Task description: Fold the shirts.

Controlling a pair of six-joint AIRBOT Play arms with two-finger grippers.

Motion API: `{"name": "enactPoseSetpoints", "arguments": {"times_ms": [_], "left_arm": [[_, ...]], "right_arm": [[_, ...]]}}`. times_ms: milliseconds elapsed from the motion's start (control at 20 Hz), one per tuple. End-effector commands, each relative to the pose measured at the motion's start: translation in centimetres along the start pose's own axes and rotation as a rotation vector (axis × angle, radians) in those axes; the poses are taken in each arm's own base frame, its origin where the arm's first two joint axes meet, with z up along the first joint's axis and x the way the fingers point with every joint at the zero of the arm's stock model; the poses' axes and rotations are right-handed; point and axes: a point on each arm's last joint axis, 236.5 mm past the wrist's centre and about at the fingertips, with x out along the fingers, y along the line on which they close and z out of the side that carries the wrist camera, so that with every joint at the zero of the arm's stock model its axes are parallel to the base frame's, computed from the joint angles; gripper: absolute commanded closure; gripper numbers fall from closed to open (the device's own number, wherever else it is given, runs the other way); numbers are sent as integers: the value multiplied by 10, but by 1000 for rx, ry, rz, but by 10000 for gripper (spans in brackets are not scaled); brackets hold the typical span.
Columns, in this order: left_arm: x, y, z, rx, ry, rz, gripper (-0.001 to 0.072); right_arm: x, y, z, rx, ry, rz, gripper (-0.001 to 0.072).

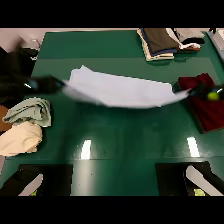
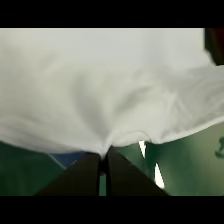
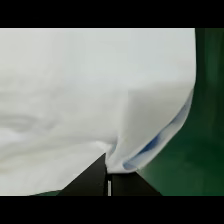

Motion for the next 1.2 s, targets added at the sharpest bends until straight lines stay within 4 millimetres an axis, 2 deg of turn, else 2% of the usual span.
{"name": "enactPoseSetpoints", "arguments": {"times_ms": [0,100,200,250,350,450,500,600,700,800,850,950,1050,1150], "left_arm": [[-120,-92,89,231,-324,-56,684],[-188,-140,117,329,-488,-91,684],[-247,-170,134,403,-635,-79,684],[-272,-174,141,417,-702,-44,685],[-302,-166,151,414,-785,49,685],[-304,-145,156,418,-788,154,685],[-293,-129,155,410,-737,209,685],[-242,-83,149,365,-553,301,684],[-172,-35,135,300,-341,345,683],[-93,13,113,225,-140,353,683],[-56,36,98,186,-46,356,683],[14,86,61,109,133,371,683],[72,131,24,47,270,393,683],[119,169,-3,-8,361,404,683]], "right_arm": [[-125,83,82,-265,-368,-37,694],[-198,123,104,-372,-555,-80,694],[-255,148,112,-439,-692,-139,695],[-275,157,114,-454,-737,-164,695],[-295,165,116,-458,-773,-188,695],[-299,168,117,-455,-752,-187,696],[-297,168,119,-451,-733,-182,696],[-283,157,126,-401,-671,-159,696],[-241,136,128,-362,-523,-113,696],[-180,111,126,-305,-349,-54,696],[-141,93,121,-271,-246,-54,696],[-61,56,96,-225,-20,-95,696],[14,26,61,-203,188,-124,696],[76,4,39,-169,304,-122,696]]}}
